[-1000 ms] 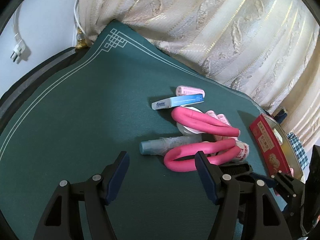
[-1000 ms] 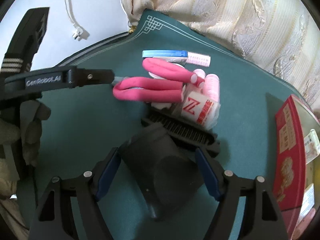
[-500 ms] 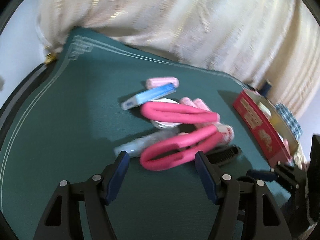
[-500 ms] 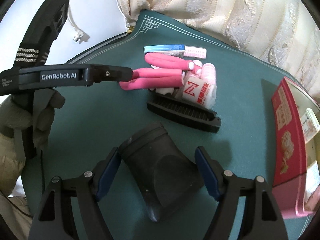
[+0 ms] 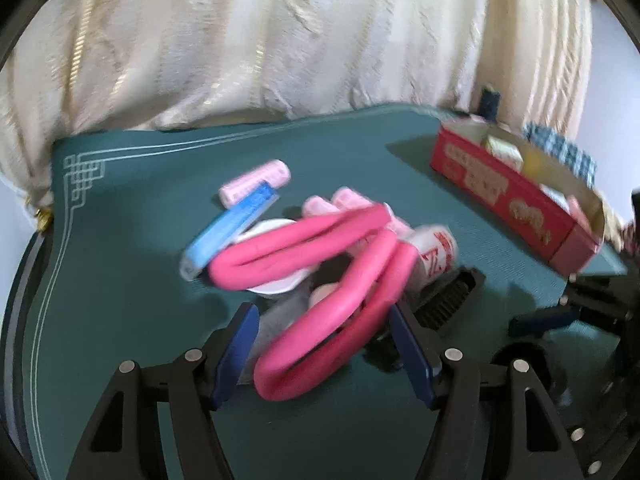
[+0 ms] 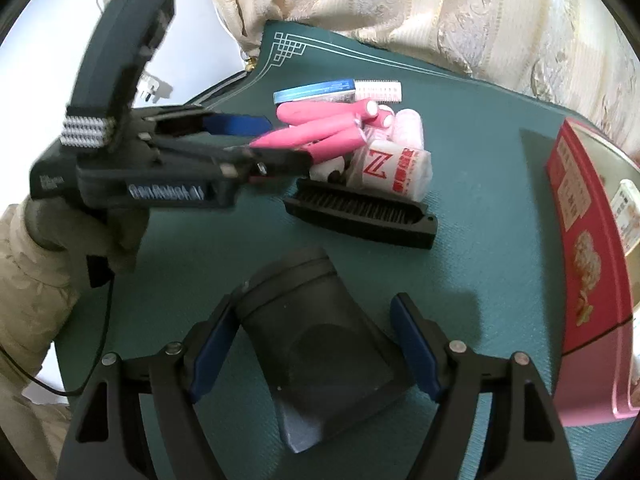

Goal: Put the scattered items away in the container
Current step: 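Grasp the pink foam curler with the left tool while the right tool grasps the black nozzle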

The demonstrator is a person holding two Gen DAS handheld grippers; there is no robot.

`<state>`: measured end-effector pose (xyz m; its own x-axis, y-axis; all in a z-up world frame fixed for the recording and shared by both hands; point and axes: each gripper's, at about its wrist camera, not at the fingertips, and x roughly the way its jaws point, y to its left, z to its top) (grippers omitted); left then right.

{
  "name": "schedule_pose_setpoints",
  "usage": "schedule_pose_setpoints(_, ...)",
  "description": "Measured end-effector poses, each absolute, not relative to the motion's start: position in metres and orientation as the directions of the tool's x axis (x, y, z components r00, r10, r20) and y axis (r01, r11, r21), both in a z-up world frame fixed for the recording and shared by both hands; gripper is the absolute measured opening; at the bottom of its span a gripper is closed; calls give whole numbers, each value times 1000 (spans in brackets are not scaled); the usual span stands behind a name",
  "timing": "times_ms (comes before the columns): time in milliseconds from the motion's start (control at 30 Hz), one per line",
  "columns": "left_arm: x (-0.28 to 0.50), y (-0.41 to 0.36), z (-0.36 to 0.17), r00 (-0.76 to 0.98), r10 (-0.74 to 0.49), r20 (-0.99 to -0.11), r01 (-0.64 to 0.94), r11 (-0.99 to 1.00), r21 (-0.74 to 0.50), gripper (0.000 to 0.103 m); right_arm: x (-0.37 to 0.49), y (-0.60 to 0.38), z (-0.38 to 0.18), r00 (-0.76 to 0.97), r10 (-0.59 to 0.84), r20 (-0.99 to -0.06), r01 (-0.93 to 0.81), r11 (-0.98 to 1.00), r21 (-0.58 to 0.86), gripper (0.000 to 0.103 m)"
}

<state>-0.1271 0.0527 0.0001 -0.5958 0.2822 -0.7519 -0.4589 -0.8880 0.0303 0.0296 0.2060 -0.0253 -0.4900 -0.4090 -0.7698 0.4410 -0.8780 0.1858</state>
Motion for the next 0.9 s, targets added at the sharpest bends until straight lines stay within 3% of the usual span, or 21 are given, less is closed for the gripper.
schedule_pose_setpoints(100, -126, 57, -6, -580, 287, -762, -463, -886, 19, 68, 30, 205, -25, -493, -405, -770, 439, -880, 182, 79)
schedule_pose_setpoints(167, -125, 56, -6, -556, 321, -767, -467, -883, -30, 54, 31, 206, -25, -492, -410, -768, 439, -879, 188, 79)
schedule_pose_setpoints(233, -123, 55, -6, -555, 323, -767, -456, -889, -43, 51, 31, 207, -25, -492, -412, -767, 438, -878, 192, 79)
schedule_pose_setpoints(367, -117, 51, -5, -556, 322, -766, -426, -902, -70, 31, 31, 207, -26, -493, -415, -764, 435, -878, 197, 79)
schedule_pose_setpoints(533, -105, 38, -1, -574, 336, -747, -358, -923, -140, 17, 31, 209, -25, -499, -416, -760, 424, -882, 204, 78)
schedule_pose_setpoints(900, -77, 17, 29, -648, 372, -664, -293, -927, -232, 17, 35, 220, -21, -537, -420, -732, 375, -896, 239, 55)
